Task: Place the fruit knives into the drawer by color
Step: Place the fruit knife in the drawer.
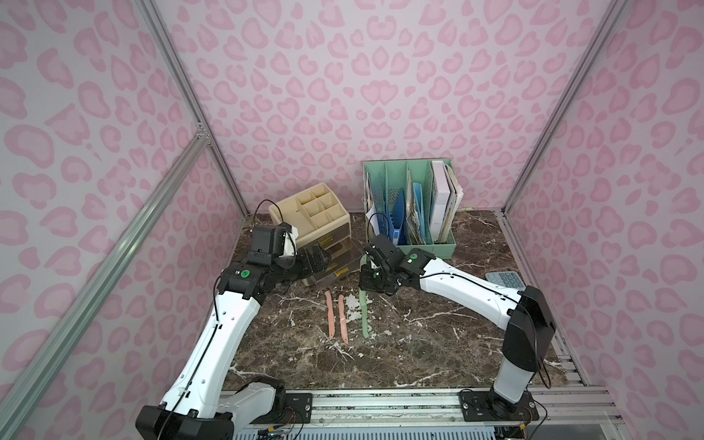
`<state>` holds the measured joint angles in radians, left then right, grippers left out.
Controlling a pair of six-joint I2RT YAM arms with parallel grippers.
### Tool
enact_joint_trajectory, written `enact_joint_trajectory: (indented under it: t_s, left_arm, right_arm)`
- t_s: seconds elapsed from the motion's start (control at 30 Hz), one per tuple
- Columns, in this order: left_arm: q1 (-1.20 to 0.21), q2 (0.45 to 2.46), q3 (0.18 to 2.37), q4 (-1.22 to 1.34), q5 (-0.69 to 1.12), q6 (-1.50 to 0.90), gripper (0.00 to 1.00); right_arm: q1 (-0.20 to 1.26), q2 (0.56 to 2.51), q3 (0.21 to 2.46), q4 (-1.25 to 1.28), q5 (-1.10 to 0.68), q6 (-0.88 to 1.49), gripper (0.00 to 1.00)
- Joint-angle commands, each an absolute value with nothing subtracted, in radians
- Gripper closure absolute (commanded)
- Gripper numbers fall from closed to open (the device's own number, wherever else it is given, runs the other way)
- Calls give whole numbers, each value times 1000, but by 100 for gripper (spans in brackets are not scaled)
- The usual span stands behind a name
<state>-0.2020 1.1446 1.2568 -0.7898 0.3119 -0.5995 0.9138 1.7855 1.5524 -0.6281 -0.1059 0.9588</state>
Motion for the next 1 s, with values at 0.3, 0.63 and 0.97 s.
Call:
enact_joint_trajectory:
  t_s: [0.3,0.63,0.97]
  left_arm:
    - [-178,1201,1339,-784,298,-578,1]
    - [-166,1272,1422,-767,304,-592,1]
    - [-161,1306,1482,-766,302,-584,1]
  right_arm:
    - [879,1782,1598,-516,-219,1062,100]
    - [854,1863,1695,-433,-355,1245,100]
    - [856,1879,1703,-389,-354,1427,100]
